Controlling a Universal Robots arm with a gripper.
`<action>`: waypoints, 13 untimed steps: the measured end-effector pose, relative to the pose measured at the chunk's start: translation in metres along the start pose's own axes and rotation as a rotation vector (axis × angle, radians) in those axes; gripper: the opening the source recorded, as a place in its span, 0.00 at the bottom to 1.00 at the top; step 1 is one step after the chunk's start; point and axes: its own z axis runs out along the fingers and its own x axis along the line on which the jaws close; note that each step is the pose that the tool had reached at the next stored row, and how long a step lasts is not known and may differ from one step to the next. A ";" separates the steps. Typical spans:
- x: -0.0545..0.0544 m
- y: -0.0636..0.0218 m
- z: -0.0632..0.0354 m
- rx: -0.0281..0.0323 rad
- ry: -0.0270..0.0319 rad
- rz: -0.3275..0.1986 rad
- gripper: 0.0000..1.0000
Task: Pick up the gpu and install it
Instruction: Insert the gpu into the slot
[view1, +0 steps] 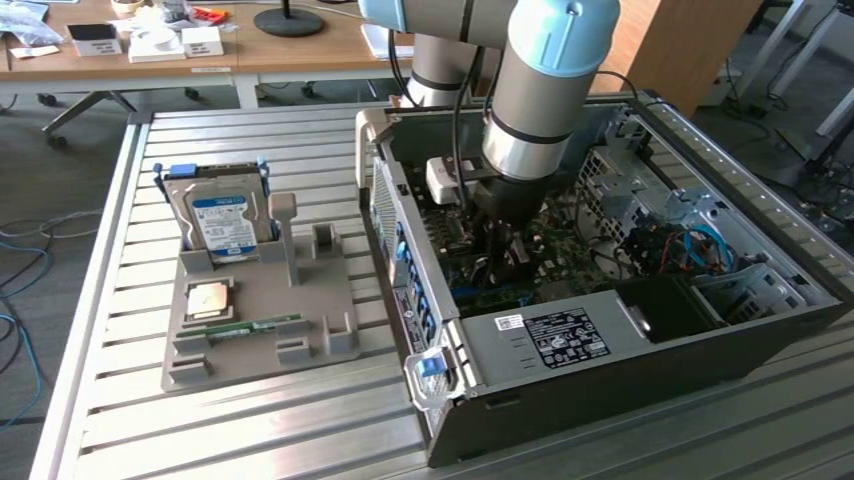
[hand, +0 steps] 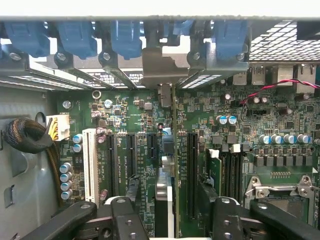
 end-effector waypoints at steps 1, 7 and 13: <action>0.000 0.0000 0.0000 0.0000 0.0000 0.000 0.58; 0.000 0.0000 0.0000 0.0000 0.0000 0.000 0.50; 0.000 0.0000 0.0000 0.0000 0.0000 0.000 0.30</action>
